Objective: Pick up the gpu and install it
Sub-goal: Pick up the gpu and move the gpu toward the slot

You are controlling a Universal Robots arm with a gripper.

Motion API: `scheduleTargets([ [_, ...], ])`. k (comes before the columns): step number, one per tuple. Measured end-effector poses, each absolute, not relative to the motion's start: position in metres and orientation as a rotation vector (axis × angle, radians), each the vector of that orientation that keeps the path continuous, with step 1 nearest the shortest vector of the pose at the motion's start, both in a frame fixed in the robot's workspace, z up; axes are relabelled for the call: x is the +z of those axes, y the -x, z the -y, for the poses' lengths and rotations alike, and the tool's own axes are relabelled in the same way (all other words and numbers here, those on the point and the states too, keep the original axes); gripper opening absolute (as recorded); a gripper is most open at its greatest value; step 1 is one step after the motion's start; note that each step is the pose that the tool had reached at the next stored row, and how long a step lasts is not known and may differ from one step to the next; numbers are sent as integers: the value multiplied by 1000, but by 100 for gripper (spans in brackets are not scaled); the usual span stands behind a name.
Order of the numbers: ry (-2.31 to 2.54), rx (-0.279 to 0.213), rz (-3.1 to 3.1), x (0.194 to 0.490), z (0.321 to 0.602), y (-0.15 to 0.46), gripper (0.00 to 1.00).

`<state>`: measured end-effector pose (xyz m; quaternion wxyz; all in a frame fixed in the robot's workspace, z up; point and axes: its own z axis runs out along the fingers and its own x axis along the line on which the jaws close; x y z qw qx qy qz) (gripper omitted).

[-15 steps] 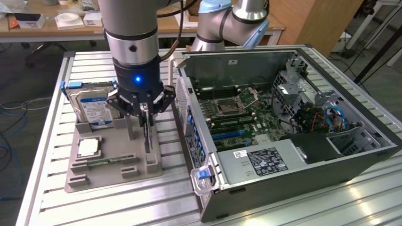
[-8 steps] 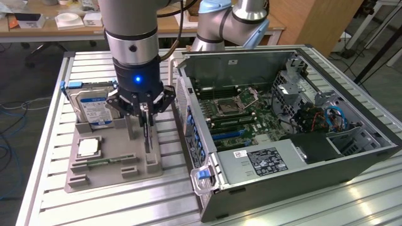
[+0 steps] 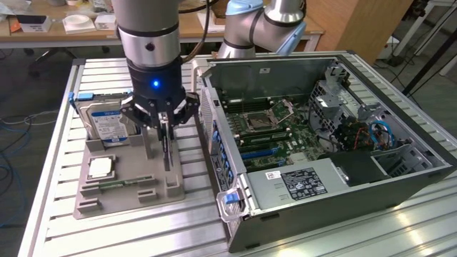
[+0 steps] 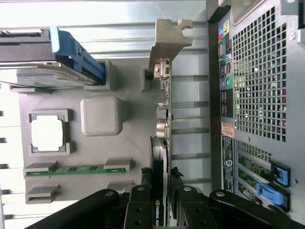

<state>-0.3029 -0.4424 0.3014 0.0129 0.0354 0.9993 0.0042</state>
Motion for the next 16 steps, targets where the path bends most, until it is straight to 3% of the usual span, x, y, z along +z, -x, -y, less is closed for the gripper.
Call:
scheduleTargets([
  [16,-110,13,-3115,362,442,303,26],
])
